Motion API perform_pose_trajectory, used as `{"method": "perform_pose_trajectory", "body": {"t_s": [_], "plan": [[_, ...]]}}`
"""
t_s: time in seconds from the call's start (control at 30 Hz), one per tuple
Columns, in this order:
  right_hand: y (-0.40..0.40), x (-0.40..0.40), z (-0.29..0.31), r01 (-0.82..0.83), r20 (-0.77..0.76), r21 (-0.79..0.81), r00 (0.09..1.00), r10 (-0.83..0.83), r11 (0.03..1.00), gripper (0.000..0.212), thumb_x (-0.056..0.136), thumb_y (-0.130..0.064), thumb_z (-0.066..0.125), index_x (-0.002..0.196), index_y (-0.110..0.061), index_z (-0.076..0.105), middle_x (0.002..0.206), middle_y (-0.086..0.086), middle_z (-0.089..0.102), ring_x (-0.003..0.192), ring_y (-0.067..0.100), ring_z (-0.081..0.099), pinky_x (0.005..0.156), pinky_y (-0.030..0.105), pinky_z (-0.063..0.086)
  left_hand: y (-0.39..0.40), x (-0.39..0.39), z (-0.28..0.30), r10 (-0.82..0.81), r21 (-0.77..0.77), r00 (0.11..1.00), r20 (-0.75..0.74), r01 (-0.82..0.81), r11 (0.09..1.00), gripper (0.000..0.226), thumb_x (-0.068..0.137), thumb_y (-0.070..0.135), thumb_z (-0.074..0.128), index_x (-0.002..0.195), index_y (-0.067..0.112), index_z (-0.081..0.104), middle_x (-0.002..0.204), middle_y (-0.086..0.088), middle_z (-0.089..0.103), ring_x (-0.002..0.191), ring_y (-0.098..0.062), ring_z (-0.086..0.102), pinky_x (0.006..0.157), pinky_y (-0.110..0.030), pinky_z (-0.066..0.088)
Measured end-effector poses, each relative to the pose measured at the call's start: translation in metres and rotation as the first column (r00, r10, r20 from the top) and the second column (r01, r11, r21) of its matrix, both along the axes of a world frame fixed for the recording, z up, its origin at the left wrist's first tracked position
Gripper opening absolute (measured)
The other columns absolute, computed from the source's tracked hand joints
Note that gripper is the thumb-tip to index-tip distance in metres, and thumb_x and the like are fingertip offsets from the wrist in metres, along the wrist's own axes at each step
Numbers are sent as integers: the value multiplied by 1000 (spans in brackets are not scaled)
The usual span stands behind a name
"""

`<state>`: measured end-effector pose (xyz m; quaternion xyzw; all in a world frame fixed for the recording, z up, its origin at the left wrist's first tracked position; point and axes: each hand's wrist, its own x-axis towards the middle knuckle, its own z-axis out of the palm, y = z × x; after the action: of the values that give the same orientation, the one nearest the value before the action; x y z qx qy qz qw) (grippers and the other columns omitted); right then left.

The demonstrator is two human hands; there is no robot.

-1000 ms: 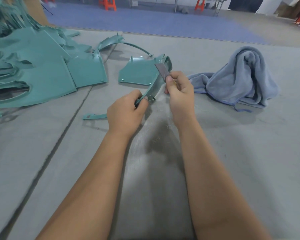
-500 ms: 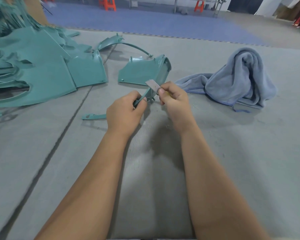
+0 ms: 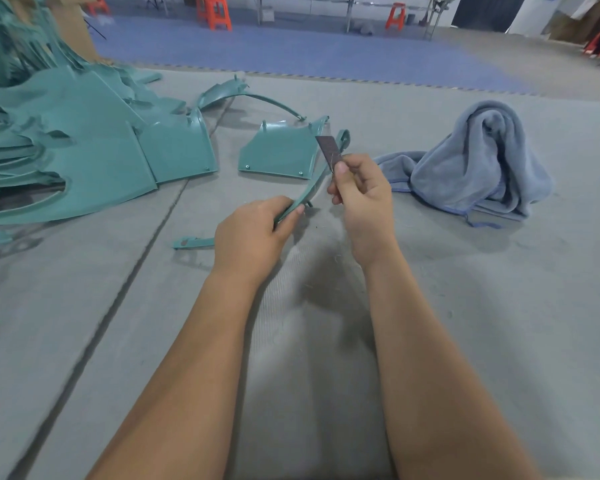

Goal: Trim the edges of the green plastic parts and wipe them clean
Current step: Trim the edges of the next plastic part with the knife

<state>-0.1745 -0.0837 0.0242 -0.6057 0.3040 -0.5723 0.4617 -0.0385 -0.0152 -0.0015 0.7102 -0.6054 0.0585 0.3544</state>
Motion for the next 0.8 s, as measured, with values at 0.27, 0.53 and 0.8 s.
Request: {"method": "perform_pose_trajectory", "body": {"t_s": [0.27, 0.53, 0.8], "plan": [[1, 5, -8, -80, -37, -12, 996, 80, 997, 21, 101, -5, 46, 88, -18, 57, 67, 0, 44, 63, 9, 39, 60, 22, 34, -2, 3, -4, -27, -22, 990, -137, 24, 999, 36, 96, 50, 47, 68, 26, 50, 52, 5, 43, 53, -11, 41, 46, -28, 20], [-2, 8, -20, -123, -26, -12, 992, 123, 992, 19, 102, -10, 45, 92, -20, 58, 69, 0, 46, 64, 8, 41, 59, 22, 35, -3, 5, -8, -28, -16, 981, -194, 26, 1000, 33, 95, 48, 50, 68, 30, 51, 51, 5, 43, 54, -4, 46, 46, -27, 22], [-4, 4, -27, -204, -21, 53, 979, 205, 978, 19, 101, -7, 46, 91, -18, 58, 62, -8, 48, 58, 4, 42, 56, 20, 34, -4, 6, -9, -23, -21, 976, -216, 19, 1000, 35, 91, 53, 46, 73, 26, 58, 50, 5, 43, 57, 3, 47, 46, -27, 23]]}}
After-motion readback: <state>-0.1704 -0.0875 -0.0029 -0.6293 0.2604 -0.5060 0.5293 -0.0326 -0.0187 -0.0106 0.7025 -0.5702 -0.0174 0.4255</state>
